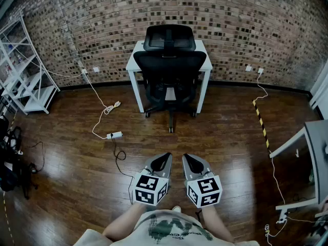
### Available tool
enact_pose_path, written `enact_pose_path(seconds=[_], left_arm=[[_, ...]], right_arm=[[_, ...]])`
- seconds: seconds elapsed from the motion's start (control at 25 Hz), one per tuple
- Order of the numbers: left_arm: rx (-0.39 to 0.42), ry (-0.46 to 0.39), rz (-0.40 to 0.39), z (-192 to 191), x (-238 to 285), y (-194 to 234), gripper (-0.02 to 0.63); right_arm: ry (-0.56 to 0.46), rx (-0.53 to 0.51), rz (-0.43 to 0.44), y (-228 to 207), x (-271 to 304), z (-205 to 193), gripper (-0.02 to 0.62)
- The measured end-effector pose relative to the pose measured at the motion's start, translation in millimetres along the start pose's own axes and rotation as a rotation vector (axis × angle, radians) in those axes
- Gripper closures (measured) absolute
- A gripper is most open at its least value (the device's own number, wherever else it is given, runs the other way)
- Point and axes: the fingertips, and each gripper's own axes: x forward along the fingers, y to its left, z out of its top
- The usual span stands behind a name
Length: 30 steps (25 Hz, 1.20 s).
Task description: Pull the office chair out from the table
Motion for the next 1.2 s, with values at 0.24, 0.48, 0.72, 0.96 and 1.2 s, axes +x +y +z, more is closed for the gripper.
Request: enact_pose_path(seconds=[0.24,0.48,0.72,0.96,1.2], left_arm=[[0.001,-0.019,0.017,11,23,3,0.591],[-0.025,-0.020,0.021,9,44,16,0.591],[-0.068,-0.002,-0.003,8,83,47,0.591],[-0.072,-0.010,-0.031,34,127,91,0.591],[-0.099,-0.009,-0.066,58,164,134,0.591]], right_arm=[[0.001,-0.006,0.009,-23,5,1,0.595],[0.010,-0.026,0.023,-35,24,1,0.595],[0.034,-0.042,0.013,-54,68,6,0.595],[0.051,-0.041,-0.010,-72,127,23,0.595],[0.071,-0.049,-0.034,-85,184,46,0.595]])
